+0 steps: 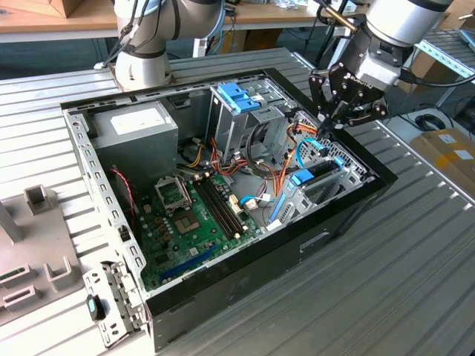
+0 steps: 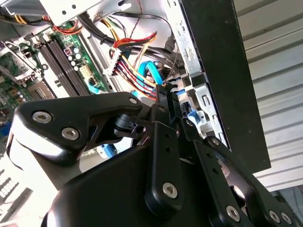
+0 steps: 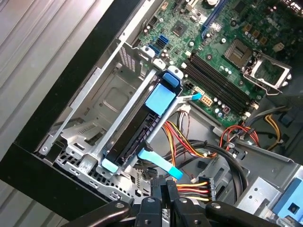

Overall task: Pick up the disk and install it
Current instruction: 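Insert the first disk wire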

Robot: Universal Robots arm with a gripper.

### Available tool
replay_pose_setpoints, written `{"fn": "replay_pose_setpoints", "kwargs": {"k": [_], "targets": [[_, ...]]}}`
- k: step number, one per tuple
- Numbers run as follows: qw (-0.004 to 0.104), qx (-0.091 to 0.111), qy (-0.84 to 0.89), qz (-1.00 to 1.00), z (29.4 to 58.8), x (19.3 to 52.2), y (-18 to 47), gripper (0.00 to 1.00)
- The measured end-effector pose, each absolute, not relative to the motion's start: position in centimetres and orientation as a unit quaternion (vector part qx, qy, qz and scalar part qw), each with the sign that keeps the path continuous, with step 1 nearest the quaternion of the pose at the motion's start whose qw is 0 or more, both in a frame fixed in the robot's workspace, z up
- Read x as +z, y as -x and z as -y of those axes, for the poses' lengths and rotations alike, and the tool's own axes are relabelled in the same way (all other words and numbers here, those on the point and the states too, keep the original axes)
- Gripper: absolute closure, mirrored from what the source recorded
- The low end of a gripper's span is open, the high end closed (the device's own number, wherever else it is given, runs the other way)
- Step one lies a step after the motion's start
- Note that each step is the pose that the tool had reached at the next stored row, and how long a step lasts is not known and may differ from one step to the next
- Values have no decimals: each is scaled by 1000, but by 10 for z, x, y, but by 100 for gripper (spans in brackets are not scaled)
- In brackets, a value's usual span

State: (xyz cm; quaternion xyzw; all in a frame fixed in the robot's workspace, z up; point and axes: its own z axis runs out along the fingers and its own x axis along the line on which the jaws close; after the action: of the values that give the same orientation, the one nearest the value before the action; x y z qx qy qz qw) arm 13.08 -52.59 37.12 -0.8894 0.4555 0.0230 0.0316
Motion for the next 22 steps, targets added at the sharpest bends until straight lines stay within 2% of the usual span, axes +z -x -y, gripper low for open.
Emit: {"fn": "replay_pose_setpoints", "kwargs": {"k": [22], "targets": [[34,19,836,-548,526,371,-131,84]]}}
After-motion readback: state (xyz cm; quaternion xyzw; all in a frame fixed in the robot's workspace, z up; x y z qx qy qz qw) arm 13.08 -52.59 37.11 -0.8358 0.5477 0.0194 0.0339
